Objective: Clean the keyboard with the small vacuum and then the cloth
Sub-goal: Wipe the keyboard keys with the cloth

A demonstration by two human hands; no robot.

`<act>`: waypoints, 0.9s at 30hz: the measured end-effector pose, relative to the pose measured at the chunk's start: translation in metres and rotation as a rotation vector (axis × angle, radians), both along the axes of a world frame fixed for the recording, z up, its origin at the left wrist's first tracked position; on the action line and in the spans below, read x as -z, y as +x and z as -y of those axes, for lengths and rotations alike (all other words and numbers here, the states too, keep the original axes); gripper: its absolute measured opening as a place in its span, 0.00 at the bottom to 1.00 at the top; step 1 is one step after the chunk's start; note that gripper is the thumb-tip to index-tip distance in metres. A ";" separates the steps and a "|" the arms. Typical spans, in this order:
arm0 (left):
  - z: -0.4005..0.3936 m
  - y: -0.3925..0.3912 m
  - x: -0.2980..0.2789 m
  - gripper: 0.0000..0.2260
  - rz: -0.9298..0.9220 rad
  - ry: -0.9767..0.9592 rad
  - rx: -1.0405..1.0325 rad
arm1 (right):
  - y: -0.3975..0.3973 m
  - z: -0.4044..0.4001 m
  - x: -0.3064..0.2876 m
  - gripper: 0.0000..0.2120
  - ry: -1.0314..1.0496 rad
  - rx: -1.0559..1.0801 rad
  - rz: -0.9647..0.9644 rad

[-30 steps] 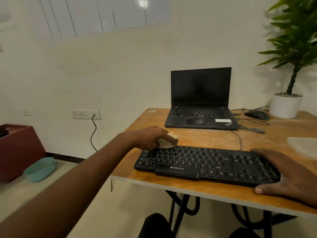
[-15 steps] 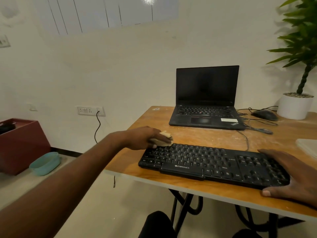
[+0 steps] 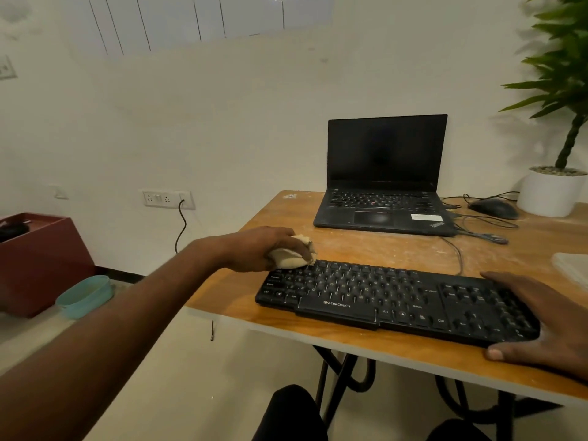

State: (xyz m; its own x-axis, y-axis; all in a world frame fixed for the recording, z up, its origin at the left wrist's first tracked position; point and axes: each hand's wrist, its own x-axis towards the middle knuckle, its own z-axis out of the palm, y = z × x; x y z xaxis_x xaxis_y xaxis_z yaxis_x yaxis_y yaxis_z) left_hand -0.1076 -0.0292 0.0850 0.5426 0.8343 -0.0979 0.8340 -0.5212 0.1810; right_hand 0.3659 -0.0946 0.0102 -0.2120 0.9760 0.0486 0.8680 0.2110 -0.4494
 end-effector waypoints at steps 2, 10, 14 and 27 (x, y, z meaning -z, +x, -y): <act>-0.001 0.003 0.000 0.28 0.058 -0.034 -0.009 | 0.000 0.000 -0.001 0.55 0.000 -0.004 0.006; -0.012 0.041 -0.002 0.30 0.056 -0.044 0.072 | -0.001 0.004 -0.002 0.55 -0.013 -0.003 -0.011; -0.014 0.020 -0.005 0.28 -0.012 -0.007 0.046 | -0.004 0.007 -0.005 0.54 -0.003 0.005 -0.025; -0.023 0.034 0.006 0.35 0.174 -0.083 -0.021 | -0.003 0.006 -0.005 0.54 -0.010 0.006 -0.021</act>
